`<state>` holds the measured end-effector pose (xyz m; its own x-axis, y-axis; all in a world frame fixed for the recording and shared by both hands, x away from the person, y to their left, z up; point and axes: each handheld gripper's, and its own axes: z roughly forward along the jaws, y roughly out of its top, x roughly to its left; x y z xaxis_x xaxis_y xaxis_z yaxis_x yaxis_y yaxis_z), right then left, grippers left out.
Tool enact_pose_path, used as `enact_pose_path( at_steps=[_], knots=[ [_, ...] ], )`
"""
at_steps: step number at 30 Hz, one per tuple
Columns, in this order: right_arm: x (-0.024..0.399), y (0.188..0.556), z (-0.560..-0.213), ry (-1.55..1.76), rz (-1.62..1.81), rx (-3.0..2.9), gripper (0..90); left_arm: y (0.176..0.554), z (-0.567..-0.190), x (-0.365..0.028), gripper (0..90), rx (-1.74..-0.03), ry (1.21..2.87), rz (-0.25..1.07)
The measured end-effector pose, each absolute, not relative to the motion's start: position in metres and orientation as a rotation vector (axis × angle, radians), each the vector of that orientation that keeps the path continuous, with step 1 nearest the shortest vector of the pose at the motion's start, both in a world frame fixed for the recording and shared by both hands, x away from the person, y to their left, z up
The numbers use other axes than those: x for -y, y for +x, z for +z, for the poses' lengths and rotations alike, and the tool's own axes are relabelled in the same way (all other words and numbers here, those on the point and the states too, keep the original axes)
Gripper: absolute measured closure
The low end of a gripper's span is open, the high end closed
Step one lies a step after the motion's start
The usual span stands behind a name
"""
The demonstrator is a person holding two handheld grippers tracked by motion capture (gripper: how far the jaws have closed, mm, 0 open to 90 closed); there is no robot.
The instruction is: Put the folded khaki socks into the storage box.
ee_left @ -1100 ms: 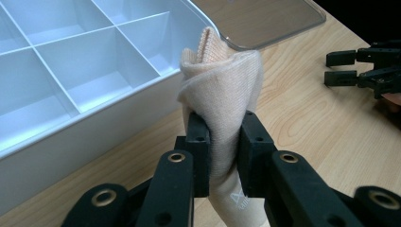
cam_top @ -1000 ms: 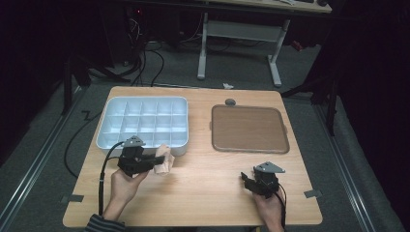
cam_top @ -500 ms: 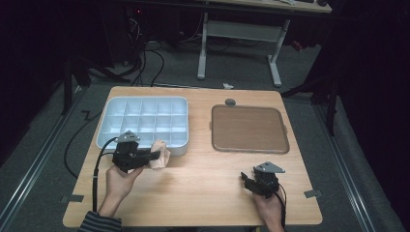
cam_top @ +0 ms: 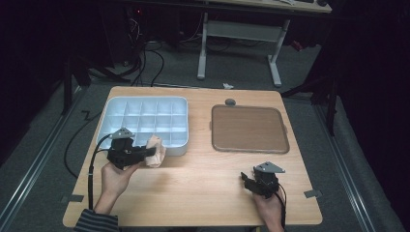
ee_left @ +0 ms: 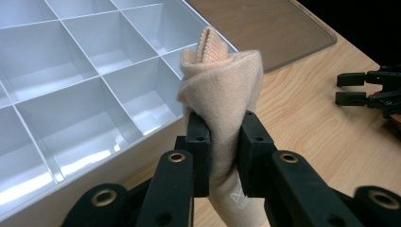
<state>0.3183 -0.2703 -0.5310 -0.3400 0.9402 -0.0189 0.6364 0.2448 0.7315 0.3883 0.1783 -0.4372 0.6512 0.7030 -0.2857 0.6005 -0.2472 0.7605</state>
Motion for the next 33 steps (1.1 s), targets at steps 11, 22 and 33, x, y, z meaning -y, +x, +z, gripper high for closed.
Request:
enact_pose_path(
  at_steps=[11, 22, 33],
  knots=[
    [0.270, 0.318, -0.531, 1.434, 0.881, -2.064, 42.6, 0.395, -0.430, -0.183, 77.6, -1.025, 1.946, 0.152],
    [0.270, 0.318, -0.531, 1.434, 0.881, -2.064, 42.6, 0.403, -0.426, -0.192, 77.6, -1.044, 1.950, 0.181],
    [0.270, 0.318, -0.531, 1.434, 0.881, -2.064, 42.6, 0.417, -0.421, -0.199, 77.6, -1.076, 1.941, 0.183]
  ],
)
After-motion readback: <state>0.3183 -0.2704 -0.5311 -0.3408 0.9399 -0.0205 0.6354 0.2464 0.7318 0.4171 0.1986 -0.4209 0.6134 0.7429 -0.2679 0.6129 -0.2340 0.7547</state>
